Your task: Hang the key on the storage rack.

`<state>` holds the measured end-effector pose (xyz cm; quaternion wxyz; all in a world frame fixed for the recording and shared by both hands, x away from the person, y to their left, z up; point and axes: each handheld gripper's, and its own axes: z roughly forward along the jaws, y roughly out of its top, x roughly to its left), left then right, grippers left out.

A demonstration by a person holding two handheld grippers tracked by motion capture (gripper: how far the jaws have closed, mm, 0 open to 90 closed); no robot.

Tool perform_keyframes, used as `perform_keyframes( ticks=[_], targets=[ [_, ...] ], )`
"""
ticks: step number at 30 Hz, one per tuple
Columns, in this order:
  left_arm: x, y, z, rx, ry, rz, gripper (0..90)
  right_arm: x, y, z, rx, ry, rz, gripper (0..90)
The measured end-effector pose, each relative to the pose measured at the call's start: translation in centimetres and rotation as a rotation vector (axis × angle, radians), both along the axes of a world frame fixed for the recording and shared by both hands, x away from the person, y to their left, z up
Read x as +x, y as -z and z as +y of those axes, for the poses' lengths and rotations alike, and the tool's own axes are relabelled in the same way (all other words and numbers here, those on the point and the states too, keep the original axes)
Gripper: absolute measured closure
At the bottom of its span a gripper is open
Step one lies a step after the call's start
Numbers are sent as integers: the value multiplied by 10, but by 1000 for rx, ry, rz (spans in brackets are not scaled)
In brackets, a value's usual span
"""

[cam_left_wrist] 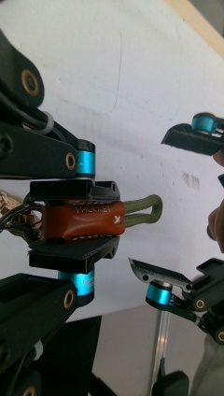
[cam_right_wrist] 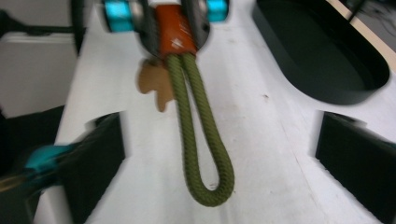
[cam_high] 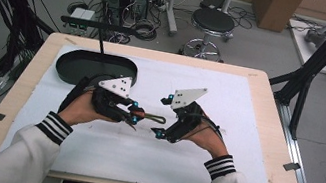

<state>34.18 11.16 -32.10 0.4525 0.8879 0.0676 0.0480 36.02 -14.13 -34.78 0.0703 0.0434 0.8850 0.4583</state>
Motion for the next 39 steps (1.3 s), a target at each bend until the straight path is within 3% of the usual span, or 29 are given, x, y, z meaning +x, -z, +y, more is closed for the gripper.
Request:
perform_keyframes(
  ticks=[3, 8, 11, 13, 17, 22, 25, 30, 35, 39],
  targets=[
    [0, 0, 2, -1, -11, -7, 720, 1, -1, -7, 75, 33, 15, 3],
    [0, -6, 10, -33, -67, -45, 722, 1, -3, -22, 138, 101, 21, 3],
    [0, -10, 18, -54, -109, -71, 723, -4, 3, -41, 192, 211, 10, 3],
    [0, -13, 25, -72, -144, -79, 723, -6, 6, -51, 192, 278, -1, 3],
    [2, -18, 40, -108, -231, -106, 723, -13, 16, -79, 291, 400, -18, 3],
    [4, -22, 64, -172, -340, -153, 725, -22, 26, -107, 384, 508, -48, 3],
    [5, -24, 79, -183, -388, -169, 725, -29, 31, -120, 419, 559, -81, 3],
    [7, -25, 101, -189, -459, -184, 725, -35, 41, -139, 447, 614, -102, 3],
    [8, -28, 121, -200, -536, -232, 725, -40, 54, -150, 433, 638, -120, 3],
    [12, -29, 137, -213, -593, -239, 726, -45, 64, -155, 440, 664, -140, 3]
  ],
)
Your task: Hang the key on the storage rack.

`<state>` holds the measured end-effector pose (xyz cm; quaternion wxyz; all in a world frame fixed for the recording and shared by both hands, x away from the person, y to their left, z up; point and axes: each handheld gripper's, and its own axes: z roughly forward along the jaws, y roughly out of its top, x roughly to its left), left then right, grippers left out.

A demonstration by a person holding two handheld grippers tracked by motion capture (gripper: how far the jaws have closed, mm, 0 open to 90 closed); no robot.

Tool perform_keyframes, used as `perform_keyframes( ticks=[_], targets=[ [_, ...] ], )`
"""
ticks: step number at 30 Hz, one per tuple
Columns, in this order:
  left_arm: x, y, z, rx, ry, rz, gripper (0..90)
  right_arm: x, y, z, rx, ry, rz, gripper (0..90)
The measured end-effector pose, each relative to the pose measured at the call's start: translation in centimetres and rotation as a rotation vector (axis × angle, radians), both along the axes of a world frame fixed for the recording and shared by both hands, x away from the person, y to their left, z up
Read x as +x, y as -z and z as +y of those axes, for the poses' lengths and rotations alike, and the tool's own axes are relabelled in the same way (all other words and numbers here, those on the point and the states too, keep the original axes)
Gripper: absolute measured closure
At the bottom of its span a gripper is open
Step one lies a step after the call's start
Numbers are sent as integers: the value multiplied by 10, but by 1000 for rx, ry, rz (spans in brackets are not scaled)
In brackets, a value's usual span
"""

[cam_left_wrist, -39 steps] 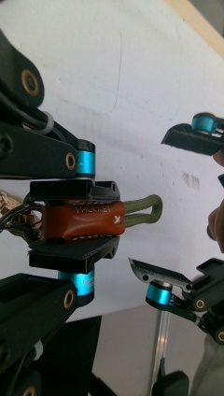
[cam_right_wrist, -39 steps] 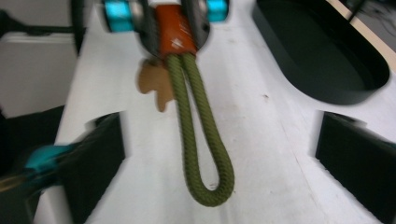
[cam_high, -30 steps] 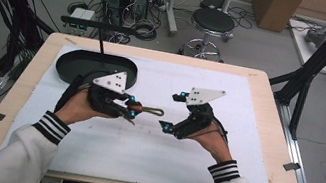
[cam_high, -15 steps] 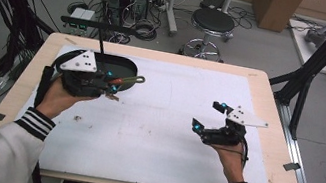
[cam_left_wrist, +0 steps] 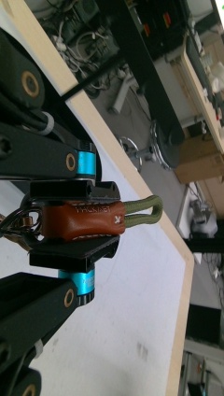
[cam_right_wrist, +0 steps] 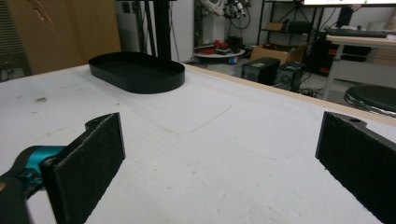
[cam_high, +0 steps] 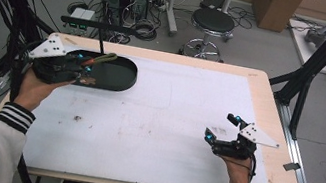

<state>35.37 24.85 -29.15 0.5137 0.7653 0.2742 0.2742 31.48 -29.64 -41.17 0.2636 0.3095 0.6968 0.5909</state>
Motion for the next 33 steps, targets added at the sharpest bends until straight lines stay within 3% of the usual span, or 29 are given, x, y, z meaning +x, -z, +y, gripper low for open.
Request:
perform_keyframes(
  ticks=[7, 12, 16, 25, 33],
  targets=[
    [10, -3, 26, -25, -99, -10, 726, -4, 10, -8, 12, 30, -3, 3],
    [19, -1, 42, -63, -166, 4, 727, -4, 15, -8, 23, 35, -11, 3],
    [26, -1, 50, -61, -216, 7, 727, -4, 18, -9, 36, 30, -13, 3],
    [37, -9, 57, -49, -261, -16, 726, -6, 28, -13, 76, 55, -23, 3],
    [53, -10, 62, -38, -304, -11, 726, -8, 35, -15, 96, 67, -17, 3]
  ],
)
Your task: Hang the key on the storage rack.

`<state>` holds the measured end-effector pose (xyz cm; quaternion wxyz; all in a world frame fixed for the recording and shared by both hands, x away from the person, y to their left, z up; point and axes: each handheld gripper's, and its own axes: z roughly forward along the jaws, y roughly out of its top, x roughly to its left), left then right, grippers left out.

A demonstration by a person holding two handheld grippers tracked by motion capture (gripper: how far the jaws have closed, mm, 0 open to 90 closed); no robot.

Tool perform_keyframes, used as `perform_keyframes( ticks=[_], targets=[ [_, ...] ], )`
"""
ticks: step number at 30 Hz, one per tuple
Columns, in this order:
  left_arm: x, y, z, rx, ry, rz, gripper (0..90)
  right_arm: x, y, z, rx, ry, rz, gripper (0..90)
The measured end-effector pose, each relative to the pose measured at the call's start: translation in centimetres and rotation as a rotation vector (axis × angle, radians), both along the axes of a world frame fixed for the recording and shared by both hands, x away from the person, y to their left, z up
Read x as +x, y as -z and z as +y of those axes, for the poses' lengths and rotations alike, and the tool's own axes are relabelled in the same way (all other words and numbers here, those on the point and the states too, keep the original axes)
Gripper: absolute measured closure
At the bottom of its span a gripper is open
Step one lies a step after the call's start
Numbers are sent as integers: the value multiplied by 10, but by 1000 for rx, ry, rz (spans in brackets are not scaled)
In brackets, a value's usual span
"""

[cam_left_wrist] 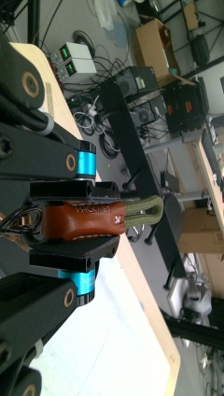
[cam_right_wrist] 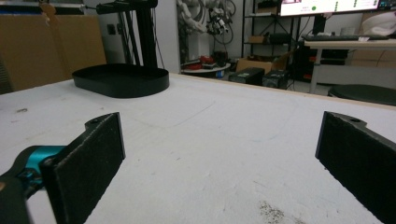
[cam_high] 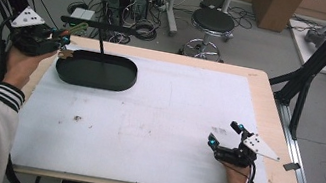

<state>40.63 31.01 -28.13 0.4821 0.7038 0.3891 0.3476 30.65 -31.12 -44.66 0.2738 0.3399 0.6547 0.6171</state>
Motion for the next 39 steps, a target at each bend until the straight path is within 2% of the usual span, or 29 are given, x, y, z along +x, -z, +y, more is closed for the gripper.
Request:
perform_keyframes(
  ticks=[8, 13, 16, 26, 39],
  targets=[
    [15, -2, 1, -11, -28, 2, 726, 0, 2, 1, -9, -6, 3, 3],
    [21, 0, 1, 7, -34, 15, 726, -2, 3, 1, 2, -5, -8, 3],
    [26, 3, 3, -14, -44, 22, 727, -2, 4, 0, 2, -2, -16, 3],
    [35, 10, 1, -42, -61, 40, 726, -4, 4, 0, 0, -2, -33, 3],
    [40, 22, -4, -43, -73, 67, 726, -4, 5, 0, 1, 2, -40, 3]
  ],
)
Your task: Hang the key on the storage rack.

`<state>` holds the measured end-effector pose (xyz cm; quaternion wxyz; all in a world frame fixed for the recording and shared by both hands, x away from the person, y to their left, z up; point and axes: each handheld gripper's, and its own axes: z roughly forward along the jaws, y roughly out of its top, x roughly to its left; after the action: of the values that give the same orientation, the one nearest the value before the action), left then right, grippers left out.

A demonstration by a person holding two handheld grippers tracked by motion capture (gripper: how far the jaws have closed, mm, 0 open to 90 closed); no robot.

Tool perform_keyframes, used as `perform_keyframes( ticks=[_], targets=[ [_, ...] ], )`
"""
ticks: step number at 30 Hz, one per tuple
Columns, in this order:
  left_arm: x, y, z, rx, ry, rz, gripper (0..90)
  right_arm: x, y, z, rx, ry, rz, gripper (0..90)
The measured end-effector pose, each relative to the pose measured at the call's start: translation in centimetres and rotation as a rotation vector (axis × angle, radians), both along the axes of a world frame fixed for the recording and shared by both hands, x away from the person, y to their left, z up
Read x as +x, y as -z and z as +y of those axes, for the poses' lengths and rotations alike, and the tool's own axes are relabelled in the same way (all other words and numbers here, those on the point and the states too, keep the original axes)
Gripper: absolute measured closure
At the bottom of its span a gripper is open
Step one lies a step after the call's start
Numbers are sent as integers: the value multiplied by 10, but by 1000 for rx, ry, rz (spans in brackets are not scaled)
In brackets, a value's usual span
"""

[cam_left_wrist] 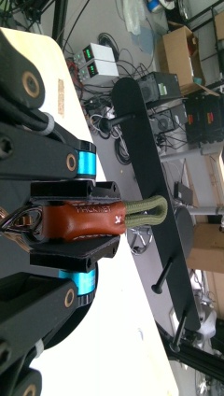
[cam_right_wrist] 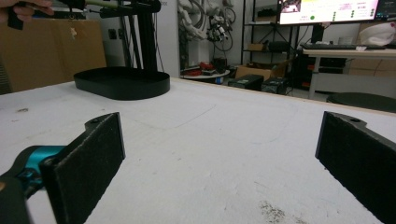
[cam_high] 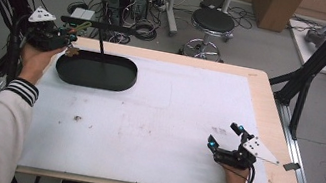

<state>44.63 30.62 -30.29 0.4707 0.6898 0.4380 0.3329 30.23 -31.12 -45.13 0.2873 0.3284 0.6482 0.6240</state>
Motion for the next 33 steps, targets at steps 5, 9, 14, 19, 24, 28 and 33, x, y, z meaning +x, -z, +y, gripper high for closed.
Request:
perform_keyframes(
  ticks=[5, 9, 14, 19, 24, 28, 33],
  targets=[
    [1, 2, -3, 16, 1, 12, 726, 0, 0, 0, 1, 1, -2, 3],
    [3, 4, -6, 34, -2, 25, 726, 0, 0, 0, 5, 0, -1, 3],
    [5, 6, -7, 26, -18, 34, 726, 0, 0, 0, 3, -1, -4, 3],
    [7, 8, -9, 47, -37, 37, 726, -1, 0, 0, 7, 0, 2, 3],
    [9, 10, -12, 58, -53, 39, 726, -1, 0, 0, 10, -2, 5, 3],
    [12, 12, -13, 60, -60, 43, 726, -1, 0, 0, 9, -2, 4, 3],
    [15, 18, -15, 69, -80, 63, 726, 0, 0, -1, 9, -1, 0, 3]
  ],
)
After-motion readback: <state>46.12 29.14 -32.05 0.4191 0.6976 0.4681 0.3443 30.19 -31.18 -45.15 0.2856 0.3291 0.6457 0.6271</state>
